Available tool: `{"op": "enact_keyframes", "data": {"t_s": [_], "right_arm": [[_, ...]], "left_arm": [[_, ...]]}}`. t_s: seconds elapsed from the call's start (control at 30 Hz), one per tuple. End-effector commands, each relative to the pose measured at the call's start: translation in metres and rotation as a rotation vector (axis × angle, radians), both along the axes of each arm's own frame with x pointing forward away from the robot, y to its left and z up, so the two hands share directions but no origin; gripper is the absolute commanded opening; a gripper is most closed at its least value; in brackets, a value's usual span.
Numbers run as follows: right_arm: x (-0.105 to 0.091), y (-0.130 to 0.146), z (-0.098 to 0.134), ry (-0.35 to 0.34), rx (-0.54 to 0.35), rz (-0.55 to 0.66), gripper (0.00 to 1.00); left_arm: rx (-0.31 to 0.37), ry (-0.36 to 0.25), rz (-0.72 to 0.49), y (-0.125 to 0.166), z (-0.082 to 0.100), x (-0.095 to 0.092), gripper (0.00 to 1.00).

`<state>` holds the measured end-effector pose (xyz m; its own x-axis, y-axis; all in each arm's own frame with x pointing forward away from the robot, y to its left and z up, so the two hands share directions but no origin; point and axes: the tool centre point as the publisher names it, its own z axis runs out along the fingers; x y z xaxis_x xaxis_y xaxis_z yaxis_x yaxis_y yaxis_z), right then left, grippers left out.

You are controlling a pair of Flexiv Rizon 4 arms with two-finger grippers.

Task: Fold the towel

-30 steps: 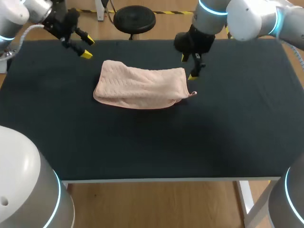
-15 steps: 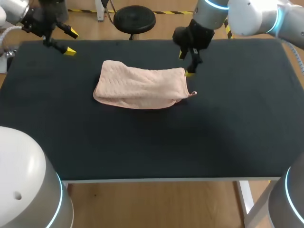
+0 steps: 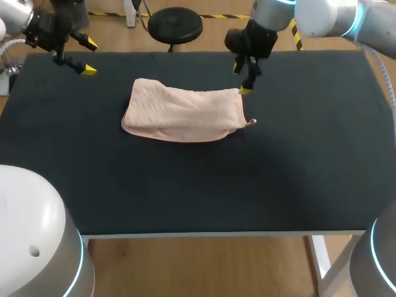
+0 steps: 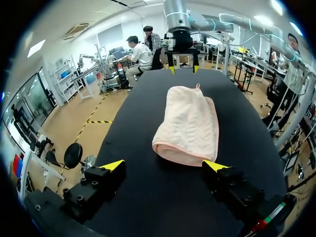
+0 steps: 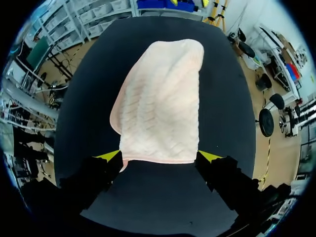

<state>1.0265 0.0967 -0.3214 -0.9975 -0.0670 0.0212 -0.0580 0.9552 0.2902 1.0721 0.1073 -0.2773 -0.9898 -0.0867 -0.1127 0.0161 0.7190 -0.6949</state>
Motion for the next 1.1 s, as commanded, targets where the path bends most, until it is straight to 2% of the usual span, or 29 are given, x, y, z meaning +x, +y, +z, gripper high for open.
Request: {"op": "enact_keyframes", "data": {"t_s": [0.03,0.23,0.4,0.6,0.8,0.97,1.03,1.1], "right_arm": [[0.006,-0.005,-0.003,0.015,0.034,-0.063,1.0],[-0.01,-0.003,-0.019,0.021,0.135,-0.256,1.0],[-0.03,0.003,-0.032,-0.048,0.224,-0.44,1.0],[-0.039,0.001,-0.046,-0.09,0.348,-0.635,1.0],[-0.033,-0.002,-0.058,-0.093,0.468,-0.766,1.0],[-0.022,-0.007,-0.066,-0.041,0.616,-0.869,1.0],[-0.019,-0.006,-0.066,-0.027,0.648,-0.894,1.0],[-0.018,-0.002,-0.066,-0.017,0.638,-0.891,1.0]], "left_arm": [[0.0,-0.007,0.006,0.0,0.001,-0.004,1.0],[0.0,-0.007,0.006,0.0,0.001,-0.004,1.0],[0.0,-0.007,0.006,0.0,0.001,-0.004,1.0],[0.0,-0.007,0.006,0.0,0.001,-0.004,1.0],[0.0,-0.007,0.006,0.0,0.001,-0.004,1.0],[0.0,-0.007,0.006,0.0,0.001,-0.004,1.0],[0.0,-0.007,0.006,0.0,0.001,-0.004,1.0],[0.0,-0.007,0.006,0.0,0.001,-0.004,1.0]]}}
